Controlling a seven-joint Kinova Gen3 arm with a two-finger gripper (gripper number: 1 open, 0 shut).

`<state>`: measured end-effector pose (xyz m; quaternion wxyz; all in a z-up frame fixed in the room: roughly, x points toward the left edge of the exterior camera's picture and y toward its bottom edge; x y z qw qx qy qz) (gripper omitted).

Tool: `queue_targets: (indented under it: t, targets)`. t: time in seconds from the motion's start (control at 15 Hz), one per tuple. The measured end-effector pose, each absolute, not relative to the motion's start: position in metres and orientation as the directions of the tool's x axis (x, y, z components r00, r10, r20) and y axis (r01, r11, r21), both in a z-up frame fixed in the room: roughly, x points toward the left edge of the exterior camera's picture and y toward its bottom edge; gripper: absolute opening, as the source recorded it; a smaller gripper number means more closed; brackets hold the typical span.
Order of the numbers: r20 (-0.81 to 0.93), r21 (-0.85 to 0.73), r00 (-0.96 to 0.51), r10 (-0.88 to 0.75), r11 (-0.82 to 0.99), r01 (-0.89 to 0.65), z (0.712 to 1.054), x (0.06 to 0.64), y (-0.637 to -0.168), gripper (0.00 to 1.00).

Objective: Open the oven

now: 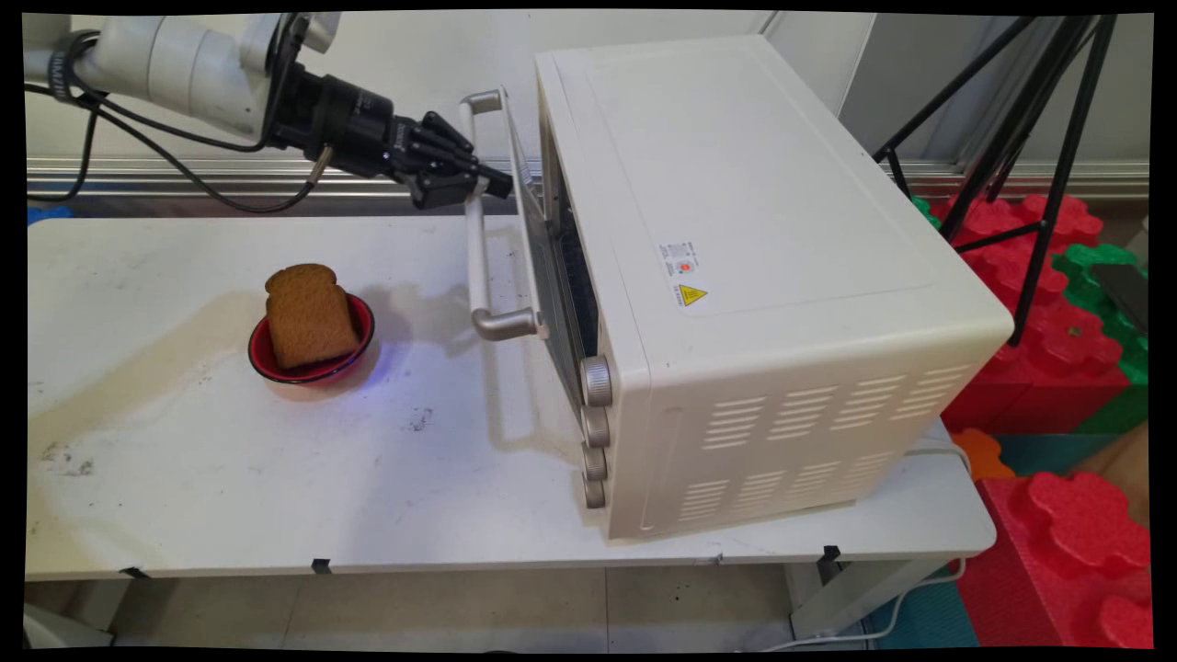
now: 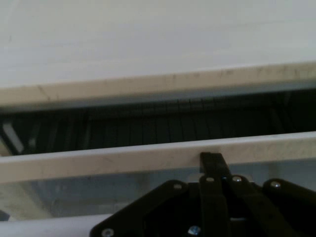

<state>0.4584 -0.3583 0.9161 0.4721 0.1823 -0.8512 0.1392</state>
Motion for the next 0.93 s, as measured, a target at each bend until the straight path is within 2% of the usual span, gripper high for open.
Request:
queue_targets:
  t: [0.93]
  targets:
    - [0.782, -0.06, -0.578, -0.233, 0.895, -0.441, 0.888, 0.51, -0.332, 0.0]
